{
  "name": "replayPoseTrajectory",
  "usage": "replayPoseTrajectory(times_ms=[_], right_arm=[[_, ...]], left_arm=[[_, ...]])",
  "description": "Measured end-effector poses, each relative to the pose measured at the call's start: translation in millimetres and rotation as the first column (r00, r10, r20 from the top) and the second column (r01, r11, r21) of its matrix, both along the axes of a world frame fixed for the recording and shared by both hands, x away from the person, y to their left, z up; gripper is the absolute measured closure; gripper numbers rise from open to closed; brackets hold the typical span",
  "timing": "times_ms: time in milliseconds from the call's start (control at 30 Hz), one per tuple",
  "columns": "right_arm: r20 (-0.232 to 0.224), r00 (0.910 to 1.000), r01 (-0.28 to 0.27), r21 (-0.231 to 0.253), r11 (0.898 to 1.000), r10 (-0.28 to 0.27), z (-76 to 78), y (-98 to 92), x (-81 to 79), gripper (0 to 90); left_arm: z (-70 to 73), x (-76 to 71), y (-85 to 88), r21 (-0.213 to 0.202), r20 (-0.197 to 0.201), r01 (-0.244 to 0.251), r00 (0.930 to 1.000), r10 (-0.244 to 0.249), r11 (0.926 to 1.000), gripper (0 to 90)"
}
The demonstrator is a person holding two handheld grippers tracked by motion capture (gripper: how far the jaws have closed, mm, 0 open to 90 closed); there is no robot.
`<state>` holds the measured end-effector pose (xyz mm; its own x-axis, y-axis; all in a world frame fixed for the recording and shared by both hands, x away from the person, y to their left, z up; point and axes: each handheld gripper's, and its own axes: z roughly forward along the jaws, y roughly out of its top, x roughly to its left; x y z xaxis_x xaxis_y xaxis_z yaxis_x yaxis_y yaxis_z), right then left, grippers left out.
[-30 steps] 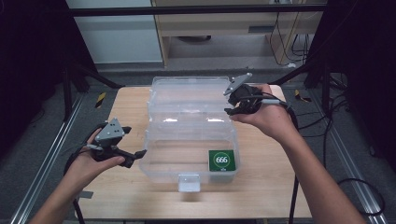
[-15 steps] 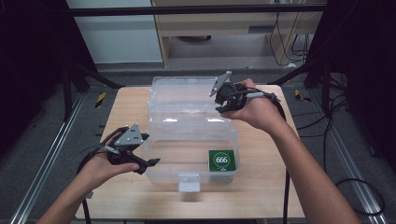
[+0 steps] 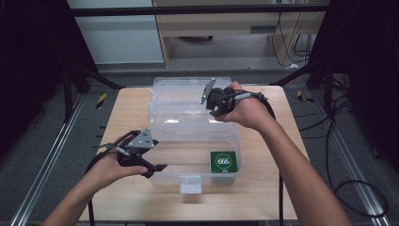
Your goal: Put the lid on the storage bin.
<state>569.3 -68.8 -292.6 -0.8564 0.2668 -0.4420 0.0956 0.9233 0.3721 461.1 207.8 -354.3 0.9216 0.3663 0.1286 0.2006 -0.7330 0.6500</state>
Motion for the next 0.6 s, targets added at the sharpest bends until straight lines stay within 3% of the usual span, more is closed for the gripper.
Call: replayPoseTrajectory(times_ms=[433, 600], right_arm=[[-0.029, 0.9995, -0.017, -0.076, 0.997, 0.015, -9.5, -2.3, 15.0, 69.2], [-0.033, 0.9986, -0.046, -0.127, 0.991, 0.042, -9.3, 2.6, 15.8, 73.9]], left_arm=[[-2.8, -0.2, -1.4, 0.020, -0.008, 0.006, 1.0000, -0.006, 0.9998, 14.9], [-3.7, -1.9, -2.3, 0.058, -0.021, 0.033, 0.9993, -0.031, 0.9978, 20.8]])
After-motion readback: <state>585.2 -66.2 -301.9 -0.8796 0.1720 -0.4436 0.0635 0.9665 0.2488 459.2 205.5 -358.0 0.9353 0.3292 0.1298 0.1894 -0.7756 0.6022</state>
